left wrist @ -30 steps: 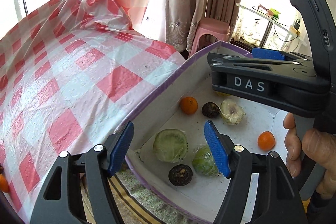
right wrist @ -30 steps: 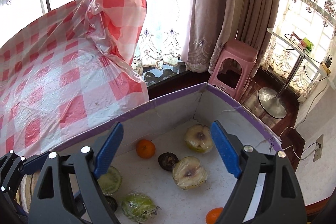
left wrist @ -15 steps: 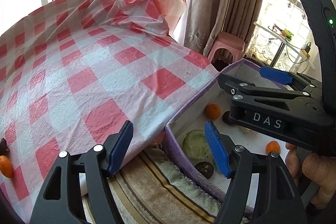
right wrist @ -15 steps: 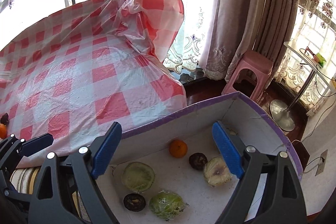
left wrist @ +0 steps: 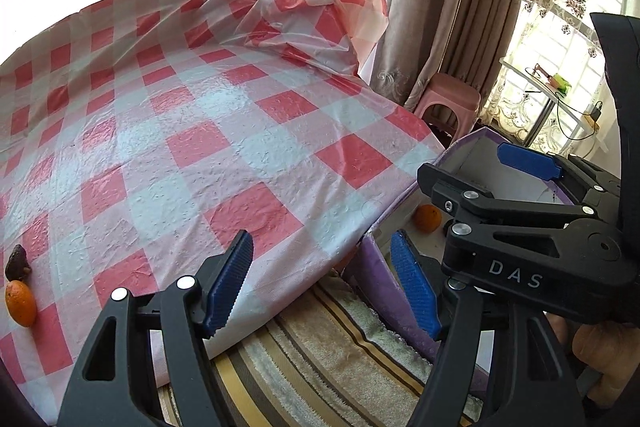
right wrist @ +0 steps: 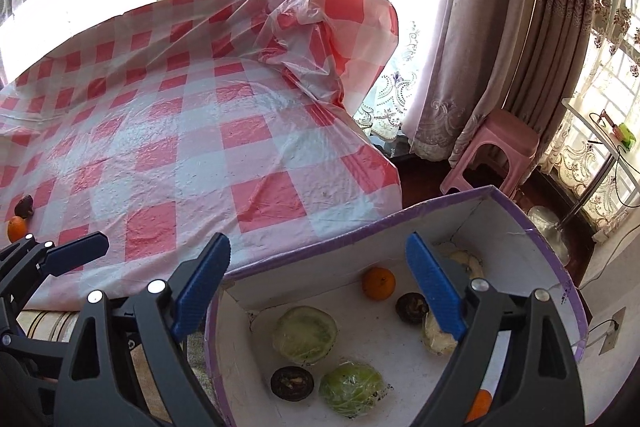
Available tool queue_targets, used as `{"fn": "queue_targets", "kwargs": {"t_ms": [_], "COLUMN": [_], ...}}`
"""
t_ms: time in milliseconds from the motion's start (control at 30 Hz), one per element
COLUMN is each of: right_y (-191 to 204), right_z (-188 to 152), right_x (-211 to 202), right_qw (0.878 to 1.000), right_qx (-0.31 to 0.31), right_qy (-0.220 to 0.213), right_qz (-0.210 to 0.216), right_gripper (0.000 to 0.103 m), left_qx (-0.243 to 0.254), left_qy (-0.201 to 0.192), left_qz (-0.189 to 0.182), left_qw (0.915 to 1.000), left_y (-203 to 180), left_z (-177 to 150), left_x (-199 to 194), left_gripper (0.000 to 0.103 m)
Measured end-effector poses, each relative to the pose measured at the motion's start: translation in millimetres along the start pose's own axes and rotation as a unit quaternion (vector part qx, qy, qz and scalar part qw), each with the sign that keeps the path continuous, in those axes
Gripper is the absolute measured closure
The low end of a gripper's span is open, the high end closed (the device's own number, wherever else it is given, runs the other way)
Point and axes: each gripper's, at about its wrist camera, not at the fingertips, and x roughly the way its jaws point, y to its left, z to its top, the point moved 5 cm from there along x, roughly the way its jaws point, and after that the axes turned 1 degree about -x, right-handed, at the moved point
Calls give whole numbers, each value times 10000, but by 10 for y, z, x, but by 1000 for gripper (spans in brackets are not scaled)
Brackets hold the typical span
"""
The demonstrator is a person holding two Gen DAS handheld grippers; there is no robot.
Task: Organize fruits
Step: 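Move both grippers back over the last orange and dark fruit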
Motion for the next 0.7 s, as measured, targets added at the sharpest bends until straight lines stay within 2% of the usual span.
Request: {"fn": "queue_targets", "kwargs": {"t_ms": [300,700], "right_y": [129,402], "right_z": [30,25], "right_x": [-55,-65], "right_qw": [9999,9977], "right_qx": [-38,273], "right_qy": [-71,-89], "right_qz": [104,606], "right_gripper": [11,8], "left_qx": [-187,-486], "left_qy": [-57,-183], "left_qz": [69,325], "left_qw": [9998,9981], "left_y": [211,620], "left_z": [-36,-93], "left_x": [-88,-266], "left_gripper": [29,29]}}
